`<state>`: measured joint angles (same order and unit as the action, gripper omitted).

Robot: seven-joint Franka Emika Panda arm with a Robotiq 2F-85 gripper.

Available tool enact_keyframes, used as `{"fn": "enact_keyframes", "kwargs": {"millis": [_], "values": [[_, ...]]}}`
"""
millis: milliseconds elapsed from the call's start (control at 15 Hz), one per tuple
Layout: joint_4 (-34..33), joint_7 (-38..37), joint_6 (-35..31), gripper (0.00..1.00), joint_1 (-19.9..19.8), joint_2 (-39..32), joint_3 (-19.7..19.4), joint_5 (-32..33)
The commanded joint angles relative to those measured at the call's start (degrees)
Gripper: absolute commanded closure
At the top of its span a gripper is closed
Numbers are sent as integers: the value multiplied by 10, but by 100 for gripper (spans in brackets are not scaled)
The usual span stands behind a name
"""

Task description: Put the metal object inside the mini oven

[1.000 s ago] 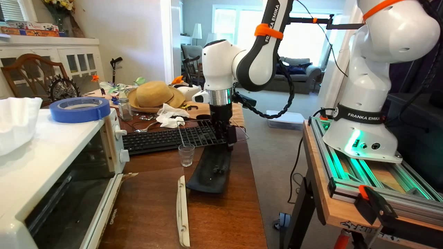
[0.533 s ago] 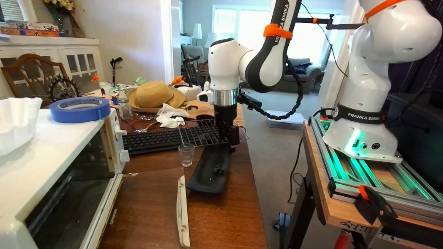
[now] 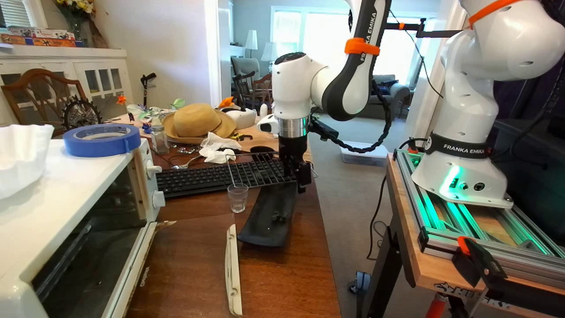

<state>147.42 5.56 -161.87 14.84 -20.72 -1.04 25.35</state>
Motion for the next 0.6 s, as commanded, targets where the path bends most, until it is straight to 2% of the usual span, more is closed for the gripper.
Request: {"fn": "enact_keyframes", "kwargs": {"millis": [0, 267, 533], "values": [[-18, -13, 14, 0, 22, -9, -20, 49], [-45, -8, 17, 0, 42, -25, -18, 64], [-57, -2, 5, 1, 32, -46, -5, 57]]}}
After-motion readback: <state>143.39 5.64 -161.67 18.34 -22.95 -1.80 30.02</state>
